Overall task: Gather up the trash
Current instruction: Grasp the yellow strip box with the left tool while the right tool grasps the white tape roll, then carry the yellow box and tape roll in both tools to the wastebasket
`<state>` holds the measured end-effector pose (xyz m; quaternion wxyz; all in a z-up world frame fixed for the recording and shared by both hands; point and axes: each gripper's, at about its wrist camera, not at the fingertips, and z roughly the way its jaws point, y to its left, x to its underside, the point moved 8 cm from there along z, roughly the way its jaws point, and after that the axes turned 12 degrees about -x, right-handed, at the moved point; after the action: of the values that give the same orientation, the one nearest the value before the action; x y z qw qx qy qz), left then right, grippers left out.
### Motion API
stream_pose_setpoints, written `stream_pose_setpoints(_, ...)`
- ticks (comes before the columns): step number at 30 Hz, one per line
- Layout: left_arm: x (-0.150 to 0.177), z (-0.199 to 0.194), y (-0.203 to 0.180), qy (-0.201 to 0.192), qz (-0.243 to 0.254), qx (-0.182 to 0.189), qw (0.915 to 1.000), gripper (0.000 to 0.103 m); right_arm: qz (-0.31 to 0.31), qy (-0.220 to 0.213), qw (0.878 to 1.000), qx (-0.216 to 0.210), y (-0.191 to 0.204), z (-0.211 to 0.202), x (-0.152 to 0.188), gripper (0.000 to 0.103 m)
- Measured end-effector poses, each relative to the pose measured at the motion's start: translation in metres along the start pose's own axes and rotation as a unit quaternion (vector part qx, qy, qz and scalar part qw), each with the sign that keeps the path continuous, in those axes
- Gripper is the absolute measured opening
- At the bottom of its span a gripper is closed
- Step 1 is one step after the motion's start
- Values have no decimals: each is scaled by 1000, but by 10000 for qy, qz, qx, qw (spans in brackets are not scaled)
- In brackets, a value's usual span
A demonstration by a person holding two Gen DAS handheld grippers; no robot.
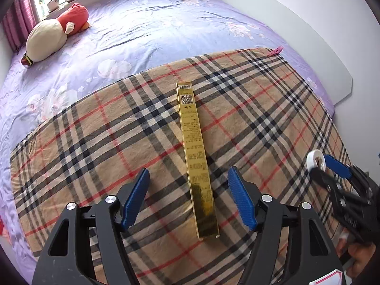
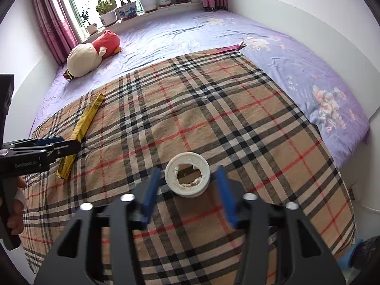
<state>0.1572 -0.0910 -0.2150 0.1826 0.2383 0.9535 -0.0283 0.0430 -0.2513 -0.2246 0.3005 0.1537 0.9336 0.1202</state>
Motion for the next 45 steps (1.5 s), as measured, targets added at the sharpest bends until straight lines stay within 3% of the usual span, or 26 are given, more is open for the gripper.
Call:
stream_pose_setpoints(6,-14,9,-7,-177,172,-338,9991,67,-182,58,9997,172,-1,0,9,66)
stream_pose_setpoints(8,-19,12,-8,-255,243,-572,9977,62,-236,60,9995,186,2,1,6,66)
stream_pose_setpoints(13,-24,10,-14,-334,278,-657,9969,28,-246,87,9995,152,2,5,-1,65)
stream_pose_setpoints(14,-23,9,-15,-343,273,-666,9968,26,-257,97,9995,159,2,6,-1,62)
stream_pose_setpoints(16,-21,7,-14,-314,192,-623,9974,20,-275,132,9994,140,3,8,-3,40)
stream_pose_setpoints(32,46,-24,-2,-26,-34,-324,9995,19,-375,313,9987,-117,7,0,11,40)
stream_pose_setpoints(39,54,-28,1,-72,-77,-322,9994,19,-296,314,9988,-249,5,-2,12,42)
stream_pose_setpoints(41,56,-29,2,-84,-92,-299,9995,22,-249,301,9989,-272,4,-3,13,47)
stream_pose_setpoints(42,56,-29,1,-93,-91,-305,9995,26,-202,270,9989,-330,3,-4,13,56)
stream_pose_setpoints(45,53,-28,-3,-126,-5,-338,9993,36,-140,189,9994,-269,-2,-7,14,61)
